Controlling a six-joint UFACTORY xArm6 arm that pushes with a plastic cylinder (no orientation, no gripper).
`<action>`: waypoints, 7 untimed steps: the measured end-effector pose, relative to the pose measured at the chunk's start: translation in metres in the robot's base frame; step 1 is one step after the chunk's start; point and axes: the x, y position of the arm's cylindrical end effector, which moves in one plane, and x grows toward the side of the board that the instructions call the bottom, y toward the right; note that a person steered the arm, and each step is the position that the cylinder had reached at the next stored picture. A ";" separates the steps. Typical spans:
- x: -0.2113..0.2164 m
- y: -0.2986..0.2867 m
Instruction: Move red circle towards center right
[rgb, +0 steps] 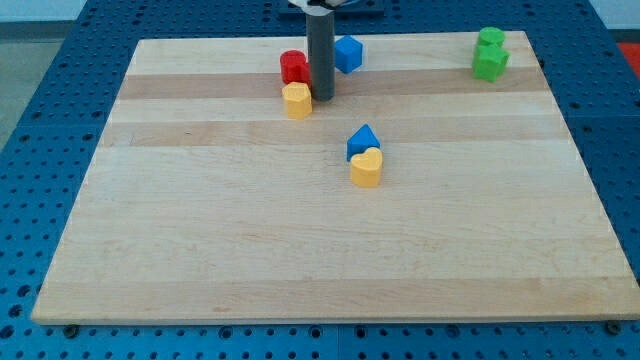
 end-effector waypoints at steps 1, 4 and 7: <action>-0.009 -0.010; -0.020 -0.020; -0.026 -0.101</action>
